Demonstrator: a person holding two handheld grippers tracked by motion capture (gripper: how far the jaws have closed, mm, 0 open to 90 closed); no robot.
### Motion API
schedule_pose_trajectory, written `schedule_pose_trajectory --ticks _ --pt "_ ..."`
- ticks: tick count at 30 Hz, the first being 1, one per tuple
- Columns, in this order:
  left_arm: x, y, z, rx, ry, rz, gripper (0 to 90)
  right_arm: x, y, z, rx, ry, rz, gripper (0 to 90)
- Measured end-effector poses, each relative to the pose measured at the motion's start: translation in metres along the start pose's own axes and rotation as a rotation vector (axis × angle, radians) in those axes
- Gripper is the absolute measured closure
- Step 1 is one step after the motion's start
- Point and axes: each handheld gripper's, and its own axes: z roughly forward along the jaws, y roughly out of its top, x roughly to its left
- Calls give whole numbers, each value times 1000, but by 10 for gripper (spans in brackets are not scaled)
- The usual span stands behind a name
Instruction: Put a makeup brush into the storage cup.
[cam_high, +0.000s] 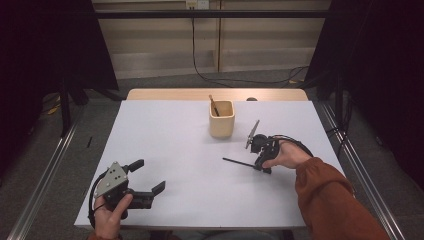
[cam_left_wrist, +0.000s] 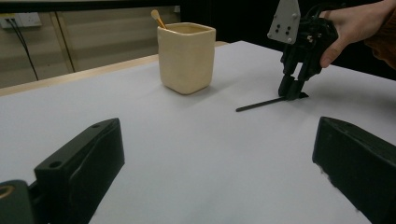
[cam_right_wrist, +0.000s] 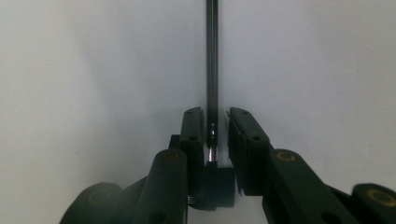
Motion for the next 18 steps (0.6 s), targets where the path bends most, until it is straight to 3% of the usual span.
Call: schedule_pose_trajectory --ticks 14,18 --pt "-1 0 0 2 0 15 23 2 8 2 54 -14 -44 804" --pt "-2 0 0 3 1 20 24 -2 9 2 71 14 -45 833"
